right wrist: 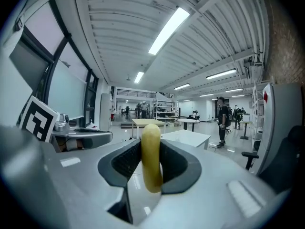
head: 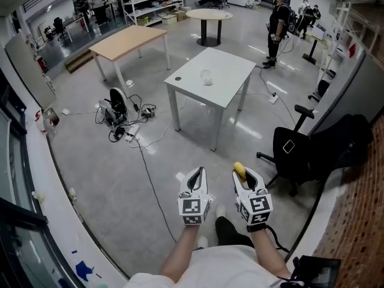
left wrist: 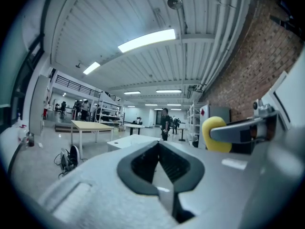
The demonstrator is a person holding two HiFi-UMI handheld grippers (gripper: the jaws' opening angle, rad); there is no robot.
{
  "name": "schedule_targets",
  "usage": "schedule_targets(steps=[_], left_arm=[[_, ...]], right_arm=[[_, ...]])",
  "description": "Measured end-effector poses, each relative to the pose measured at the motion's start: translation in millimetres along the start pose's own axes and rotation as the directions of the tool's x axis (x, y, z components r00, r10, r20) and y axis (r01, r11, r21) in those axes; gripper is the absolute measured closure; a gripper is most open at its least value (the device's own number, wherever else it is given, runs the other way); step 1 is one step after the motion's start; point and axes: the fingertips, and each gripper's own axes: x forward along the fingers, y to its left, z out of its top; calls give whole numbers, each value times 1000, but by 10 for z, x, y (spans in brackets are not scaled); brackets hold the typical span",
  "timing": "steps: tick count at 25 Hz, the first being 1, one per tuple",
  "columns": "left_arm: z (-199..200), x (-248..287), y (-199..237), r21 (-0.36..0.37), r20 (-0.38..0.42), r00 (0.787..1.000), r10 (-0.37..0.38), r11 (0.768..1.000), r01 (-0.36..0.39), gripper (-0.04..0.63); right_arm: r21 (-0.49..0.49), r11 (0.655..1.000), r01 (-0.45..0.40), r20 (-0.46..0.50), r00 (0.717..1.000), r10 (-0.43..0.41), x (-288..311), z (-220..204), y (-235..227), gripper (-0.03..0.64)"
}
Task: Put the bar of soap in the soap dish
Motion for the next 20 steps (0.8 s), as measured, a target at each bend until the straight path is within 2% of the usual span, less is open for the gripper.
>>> schedule_targets(steps=[9,14,20], left_arm=[[212,1046,252,91,25,1000,6,996,-8,594],[402,1684,459,102,58,997,46,993,-52,594],[422,2230,439,97,24,998,51,994,-53,594]], right_arm=[[42,995,-86,37,996,85,1150,217,-448,494],[36,991,-128,90,988,124,1682,437,-810,494],[84,986,-141,89,987,134,2082,464,-1234,494]])
